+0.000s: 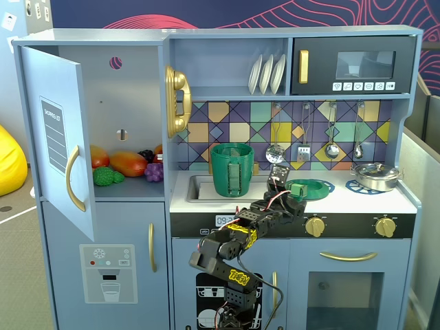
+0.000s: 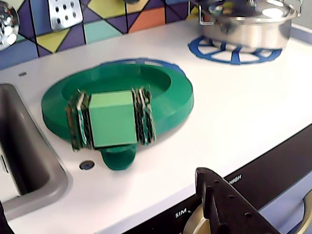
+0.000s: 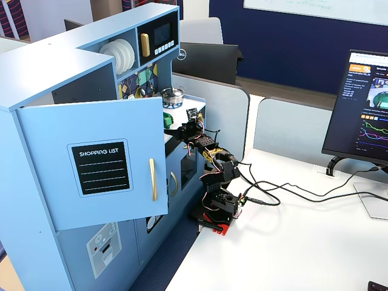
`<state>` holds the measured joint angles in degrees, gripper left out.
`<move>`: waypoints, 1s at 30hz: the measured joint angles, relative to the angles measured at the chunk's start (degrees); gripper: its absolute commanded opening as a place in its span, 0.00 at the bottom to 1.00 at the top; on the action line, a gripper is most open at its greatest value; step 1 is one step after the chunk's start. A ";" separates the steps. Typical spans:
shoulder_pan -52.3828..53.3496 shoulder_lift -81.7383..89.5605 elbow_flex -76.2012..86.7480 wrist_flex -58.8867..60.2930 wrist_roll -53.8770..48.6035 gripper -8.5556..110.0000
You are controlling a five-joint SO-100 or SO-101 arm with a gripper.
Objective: Pick up the lid from the counter and put it on the green recipient
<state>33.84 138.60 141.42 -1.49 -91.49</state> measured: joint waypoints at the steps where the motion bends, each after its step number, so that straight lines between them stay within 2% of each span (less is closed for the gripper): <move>1: 0.00 -0.79 -0.18 -0.26 -0.09 0.46; 30: -2.29 -27.25 -22.59 -3.43 -1.05 0.42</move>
<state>31.55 111.36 118.83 -4.92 -92.55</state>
